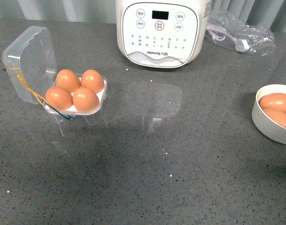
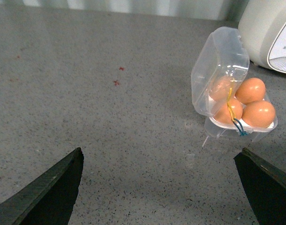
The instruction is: Put egg into box
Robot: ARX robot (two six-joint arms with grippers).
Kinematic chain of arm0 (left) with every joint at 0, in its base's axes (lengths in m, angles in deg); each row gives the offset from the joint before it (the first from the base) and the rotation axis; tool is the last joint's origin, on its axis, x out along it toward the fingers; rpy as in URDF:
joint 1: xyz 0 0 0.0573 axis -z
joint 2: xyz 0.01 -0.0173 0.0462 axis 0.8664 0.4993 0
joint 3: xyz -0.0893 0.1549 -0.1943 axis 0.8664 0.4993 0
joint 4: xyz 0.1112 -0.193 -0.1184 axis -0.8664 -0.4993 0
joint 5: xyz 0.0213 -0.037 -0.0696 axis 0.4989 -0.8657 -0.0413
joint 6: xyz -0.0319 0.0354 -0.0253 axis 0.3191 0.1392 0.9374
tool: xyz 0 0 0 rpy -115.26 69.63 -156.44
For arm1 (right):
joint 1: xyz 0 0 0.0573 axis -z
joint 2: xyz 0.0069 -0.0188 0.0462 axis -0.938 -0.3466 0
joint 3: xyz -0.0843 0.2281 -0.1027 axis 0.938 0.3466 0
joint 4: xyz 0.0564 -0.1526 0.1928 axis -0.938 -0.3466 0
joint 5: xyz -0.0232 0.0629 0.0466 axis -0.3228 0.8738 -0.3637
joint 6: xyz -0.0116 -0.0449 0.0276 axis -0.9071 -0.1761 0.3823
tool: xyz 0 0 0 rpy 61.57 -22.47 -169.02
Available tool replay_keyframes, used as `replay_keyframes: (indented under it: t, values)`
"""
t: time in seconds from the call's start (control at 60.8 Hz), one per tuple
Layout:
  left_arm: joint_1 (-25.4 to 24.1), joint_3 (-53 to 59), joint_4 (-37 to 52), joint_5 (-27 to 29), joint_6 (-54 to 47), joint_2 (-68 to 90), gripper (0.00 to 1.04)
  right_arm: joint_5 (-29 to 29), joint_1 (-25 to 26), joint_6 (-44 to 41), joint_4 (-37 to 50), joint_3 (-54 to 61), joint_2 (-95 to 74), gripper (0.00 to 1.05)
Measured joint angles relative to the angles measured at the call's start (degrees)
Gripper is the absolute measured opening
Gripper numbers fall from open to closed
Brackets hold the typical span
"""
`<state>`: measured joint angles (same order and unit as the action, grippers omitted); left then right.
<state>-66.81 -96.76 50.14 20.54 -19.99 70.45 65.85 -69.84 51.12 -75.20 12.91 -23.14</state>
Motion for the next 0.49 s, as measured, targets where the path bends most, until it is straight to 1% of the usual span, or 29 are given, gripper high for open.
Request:
replay_keyframes:
  t: [0.033, 0.115, 0.165, 0.214, 0.329, 0.494]
  values:
    - [-2.2, -1.3, 3.3, -3.1, -1.1, 4.3, 0.98, 0.0, 0.0, 0.0, 0.0, 0.0, 0.0, 0.97]
    - [-5.7, -4.8, 9.2, -6.4, -2.9, 13.6, 0.98, 0.0, 0.0, 0.0, 0.0, 0.0, 0.0, 0.97]
    - [-6.9, -6.7, 11.4, -7.5, -3.7, 18.5, 0.98, 0.0, 0.0, 0.0, 0.0, 0.0, 0.0, 0.97]
    - [-7.9, -9.4, 15.3, -8.2, -5.0, 27.3, 0.98, 0.0, 0.0, 0.0, 0.0, 0.0, 0.0, 0.97]
    - [-7.8, -14.2, 17.3, -9.7, -6.4, 41.0, 0.98, 0.0, 0.0, 0.0, 0.0, 0.0, 0.0, 0.97]
    - [-5.5, -19.8, 20.3, -8.9, -8.0, 53.2, 0.98, 0.0, 0.0, 0.0, 0.0, 0.0, 0.0, 0.97]
